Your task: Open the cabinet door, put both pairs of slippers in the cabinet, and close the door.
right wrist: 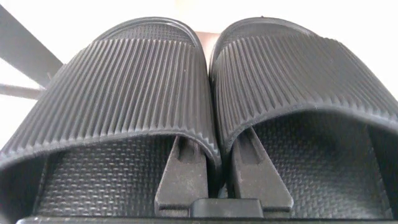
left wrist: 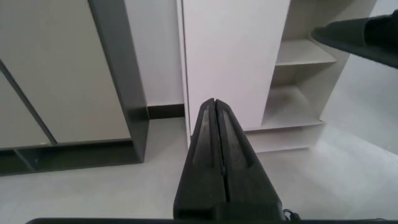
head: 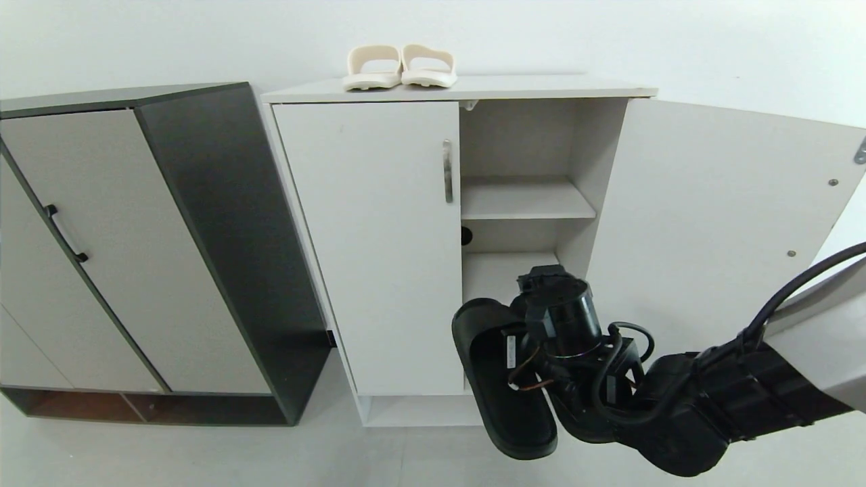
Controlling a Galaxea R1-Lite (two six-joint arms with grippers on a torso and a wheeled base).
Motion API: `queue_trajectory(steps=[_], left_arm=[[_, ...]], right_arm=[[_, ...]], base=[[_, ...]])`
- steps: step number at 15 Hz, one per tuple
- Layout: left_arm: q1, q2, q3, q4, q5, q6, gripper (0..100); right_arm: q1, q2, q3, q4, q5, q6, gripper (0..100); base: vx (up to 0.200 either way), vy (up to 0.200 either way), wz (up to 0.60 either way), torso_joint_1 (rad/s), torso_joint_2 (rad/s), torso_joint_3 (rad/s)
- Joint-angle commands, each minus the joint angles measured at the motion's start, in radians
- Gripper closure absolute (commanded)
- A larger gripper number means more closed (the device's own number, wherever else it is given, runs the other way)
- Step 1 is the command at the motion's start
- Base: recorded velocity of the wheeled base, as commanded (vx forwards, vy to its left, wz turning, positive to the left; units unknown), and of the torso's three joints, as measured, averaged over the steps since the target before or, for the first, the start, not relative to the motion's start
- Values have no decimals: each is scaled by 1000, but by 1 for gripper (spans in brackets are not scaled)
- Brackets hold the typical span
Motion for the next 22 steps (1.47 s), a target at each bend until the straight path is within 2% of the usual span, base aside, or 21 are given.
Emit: queue_trajectory(steps=[1,3,10,15,19,22], left_arm=[[1,3,0,-1,0,1,100],[1,3,0,-1,0,-1,100],[1,3,0,-1,1,1,100],[1,3,0,-1,1,4,100],[1,3,0,-1,1,5,100],[1,3,0,-1,0,7,100]], right_arm=[[1,22,-12,-2,-1,3,100],[-2,30,-13,-2,-1,3,100],[-8,145,-84,-5,-7,4,100],[-4,193,-123,-57,-1,3,100],[-7,248,-257,-25,1,-2,100],[-7,272,-292,9,-1,-5,100]], base=[[0,-200,0,7,2,7],[0,-200,0,2,2,5],[0,0,0,0,0,0],[0,0,0,0,0,0],[0,0,0,5,4,-103],[0,0,0,4,2,-190]])
